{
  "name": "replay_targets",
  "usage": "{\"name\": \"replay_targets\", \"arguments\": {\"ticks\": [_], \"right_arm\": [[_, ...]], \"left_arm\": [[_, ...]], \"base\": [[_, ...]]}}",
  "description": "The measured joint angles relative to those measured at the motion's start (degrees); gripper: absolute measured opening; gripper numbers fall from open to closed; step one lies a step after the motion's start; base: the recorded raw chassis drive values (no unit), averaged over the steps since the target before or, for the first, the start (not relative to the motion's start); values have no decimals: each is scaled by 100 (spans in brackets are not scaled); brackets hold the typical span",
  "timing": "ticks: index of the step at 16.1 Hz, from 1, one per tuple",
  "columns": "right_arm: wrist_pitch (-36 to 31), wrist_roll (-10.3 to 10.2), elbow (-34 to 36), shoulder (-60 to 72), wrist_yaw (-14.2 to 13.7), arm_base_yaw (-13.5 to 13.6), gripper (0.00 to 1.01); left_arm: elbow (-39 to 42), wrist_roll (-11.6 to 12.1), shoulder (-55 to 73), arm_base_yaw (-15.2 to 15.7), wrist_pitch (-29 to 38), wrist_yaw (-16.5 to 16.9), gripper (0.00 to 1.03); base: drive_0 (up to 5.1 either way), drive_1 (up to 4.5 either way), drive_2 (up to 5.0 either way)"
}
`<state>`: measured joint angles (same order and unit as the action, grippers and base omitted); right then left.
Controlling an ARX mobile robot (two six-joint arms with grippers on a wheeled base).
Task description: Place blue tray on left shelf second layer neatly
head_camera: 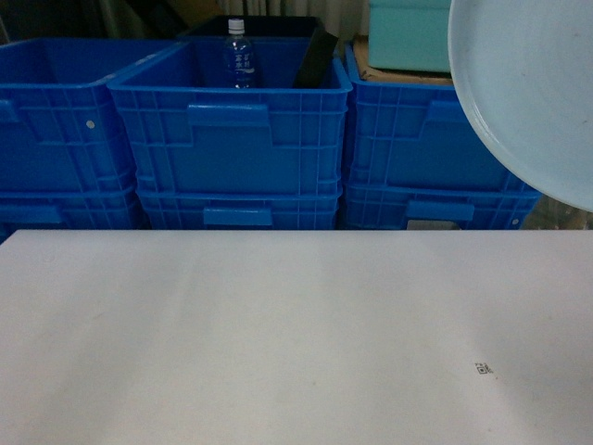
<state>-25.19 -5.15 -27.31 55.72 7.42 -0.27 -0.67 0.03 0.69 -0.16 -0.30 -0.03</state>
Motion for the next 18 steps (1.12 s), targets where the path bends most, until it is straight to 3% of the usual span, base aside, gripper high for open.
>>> {"name": "replay_targets", "arguments": {"ticks": [4,14,18], "right_arm": [[153,-168,50,-39,164,70,2],[155,-188,48,-39,162,66,2],[157,-188,44,-39,177,70,2]], "left_arm": [[0,0,0,0,0,0,98],[0,-2,0,0,0,0,98],[0,0,0,0,7,-13,98]], "base": [[0,0,0],[0,0,0],[425,-438,12]]}}
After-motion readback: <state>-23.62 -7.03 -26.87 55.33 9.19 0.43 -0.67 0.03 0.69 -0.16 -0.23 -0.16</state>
